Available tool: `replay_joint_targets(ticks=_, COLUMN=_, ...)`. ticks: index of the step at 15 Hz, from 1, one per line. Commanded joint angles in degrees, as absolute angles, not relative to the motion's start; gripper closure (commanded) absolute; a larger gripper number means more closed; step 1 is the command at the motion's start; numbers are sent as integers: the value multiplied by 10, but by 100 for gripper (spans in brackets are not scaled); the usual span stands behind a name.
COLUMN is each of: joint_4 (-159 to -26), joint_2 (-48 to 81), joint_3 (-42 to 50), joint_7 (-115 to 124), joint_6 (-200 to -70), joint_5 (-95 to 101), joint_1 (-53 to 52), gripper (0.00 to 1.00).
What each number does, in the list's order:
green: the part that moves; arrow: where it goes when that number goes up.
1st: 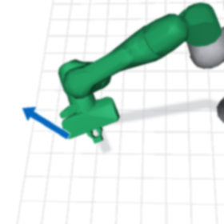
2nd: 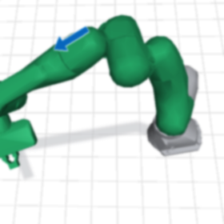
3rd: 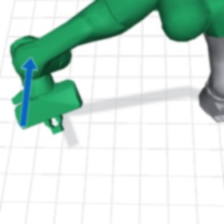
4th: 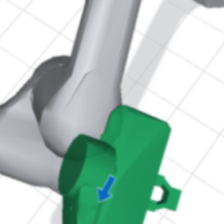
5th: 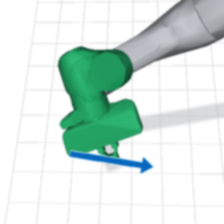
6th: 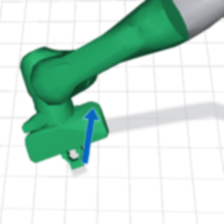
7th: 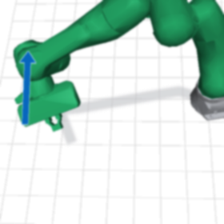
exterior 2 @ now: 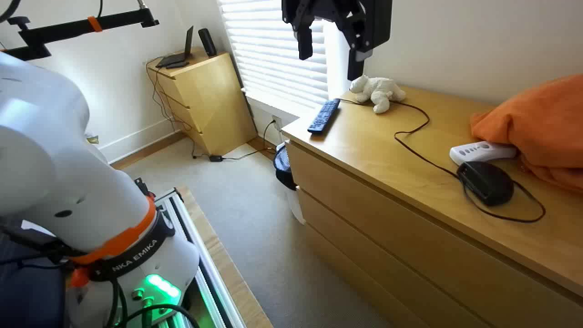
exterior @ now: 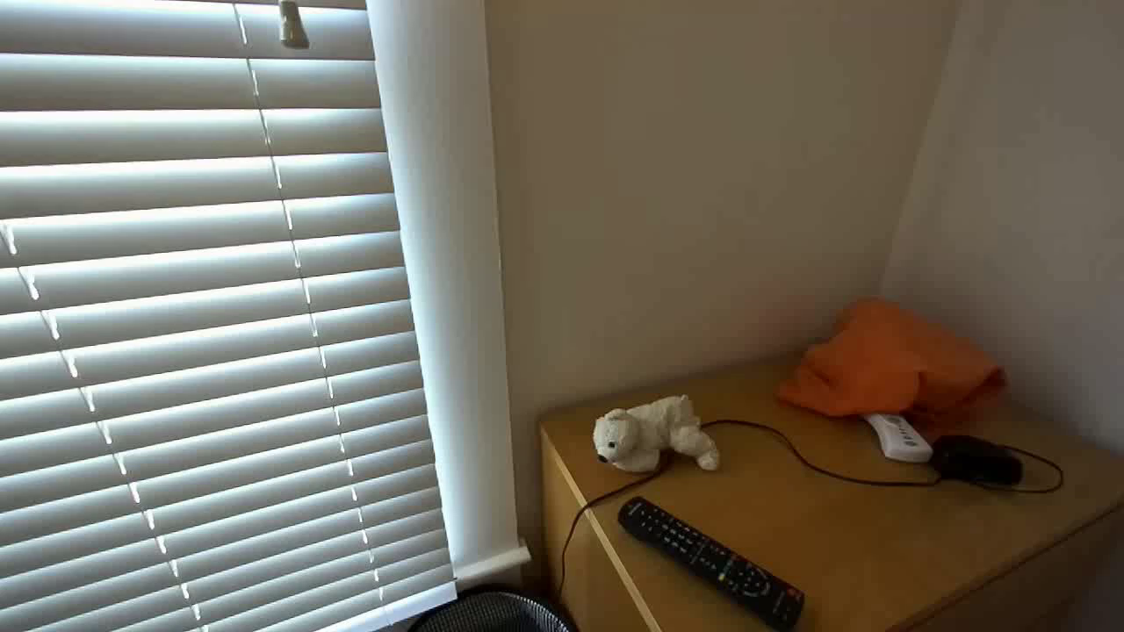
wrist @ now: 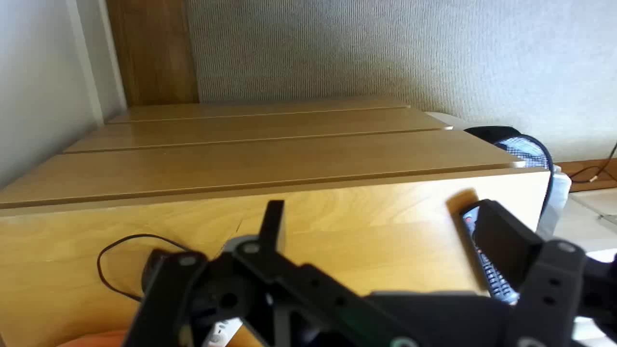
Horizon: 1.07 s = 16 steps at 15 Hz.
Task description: Pick up the dice from under the blanket and put it on the chest of drawers top surface
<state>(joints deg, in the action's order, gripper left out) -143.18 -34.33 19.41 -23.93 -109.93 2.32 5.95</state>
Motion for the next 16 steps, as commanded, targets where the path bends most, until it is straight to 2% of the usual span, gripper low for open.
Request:
replay_joint_targets(ticks=1, joint_4=-1431, joint_2=-341, joint_3=187, joint_7=-243, joint_6=-1098, joint_5=18, joint_1=68, gripper=0)
replay_joint_targets(ticks=16, joint_4=-1430, joint_2=-330, joint_3=181, joint_7=-232, joint_6=-1117, joint_5=18, joint_1=67, gripper=0)
